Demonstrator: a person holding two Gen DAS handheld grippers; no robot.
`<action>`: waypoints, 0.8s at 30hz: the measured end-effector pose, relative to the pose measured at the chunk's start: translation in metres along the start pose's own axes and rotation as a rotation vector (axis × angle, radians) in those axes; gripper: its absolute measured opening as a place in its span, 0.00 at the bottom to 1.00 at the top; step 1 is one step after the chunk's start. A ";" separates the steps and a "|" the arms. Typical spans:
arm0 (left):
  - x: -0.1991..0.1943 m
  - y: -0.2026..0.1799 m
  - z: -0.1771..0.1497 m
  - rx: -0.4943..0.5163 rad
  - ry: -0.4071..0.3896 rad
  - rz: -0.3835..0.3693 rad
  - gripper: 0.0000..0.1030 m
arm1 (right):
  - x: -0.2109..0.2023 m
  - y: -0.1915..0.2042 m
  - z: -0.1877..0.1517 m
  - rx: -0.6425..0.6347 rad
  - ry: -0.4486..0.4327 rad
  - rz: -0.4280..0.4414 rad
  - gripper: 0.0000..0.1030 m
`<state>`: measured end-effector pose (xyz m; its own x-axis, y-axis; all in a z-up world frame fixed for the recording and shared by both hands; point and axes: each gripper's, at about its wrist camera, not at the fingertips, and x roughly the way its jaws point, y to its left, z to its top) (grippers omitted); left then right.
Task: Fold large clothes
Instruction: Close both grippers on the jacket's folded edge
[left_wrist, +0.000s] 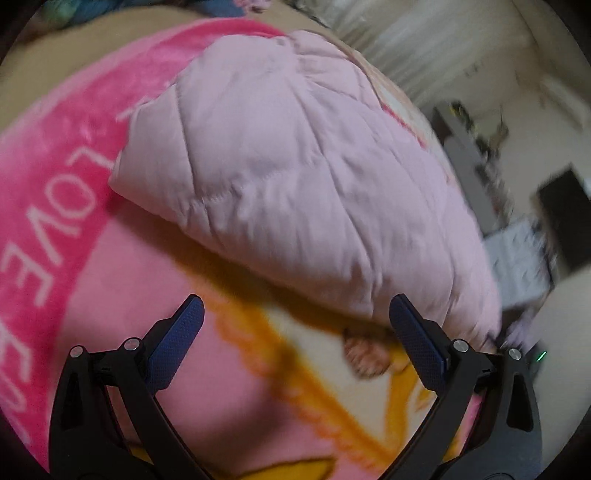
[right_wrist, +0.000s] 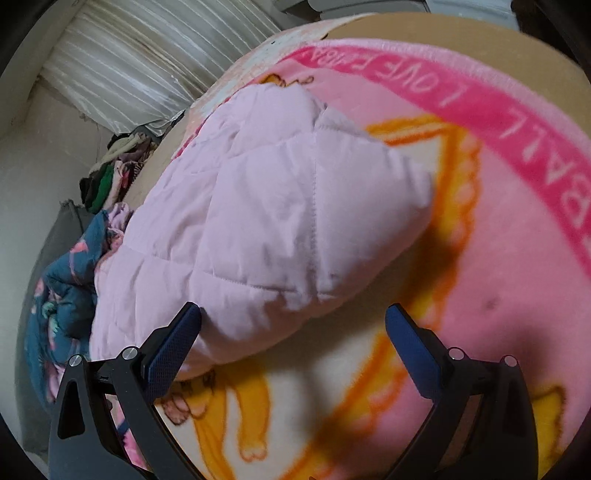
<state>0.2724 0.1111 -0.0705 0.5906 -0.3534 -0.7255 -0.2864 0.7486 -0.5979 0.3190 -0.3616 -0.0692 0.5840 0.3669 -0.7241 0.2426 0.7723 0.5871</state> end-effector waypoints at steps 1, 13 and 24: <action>0.002 0.004 0.004 -0.034 0.000 -0.017 0.91 | 0.001 0.002 0.001 0.003 -0.004 0.008 0.96; 0.037 0.024 0.045 -0.257 -0.045 -0.073 0.92 | 0.031 0.003 0.028 0.068 -0.007 0.054 0.96; 0.050 0.007 0.061 -0.197 -0.108 -0.052 0.91 | 0.050 0.009 0.038 0.011 -0.068 0.084 0.95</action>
<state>0.3459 0.1329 -0.0906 0.6829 -0.3188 -0.6573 -0.3886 0.6035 -0.6963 0.3803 -0.3556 -0.0862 0.6539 0.3934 -0.6463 0.1991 0.7346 0.6486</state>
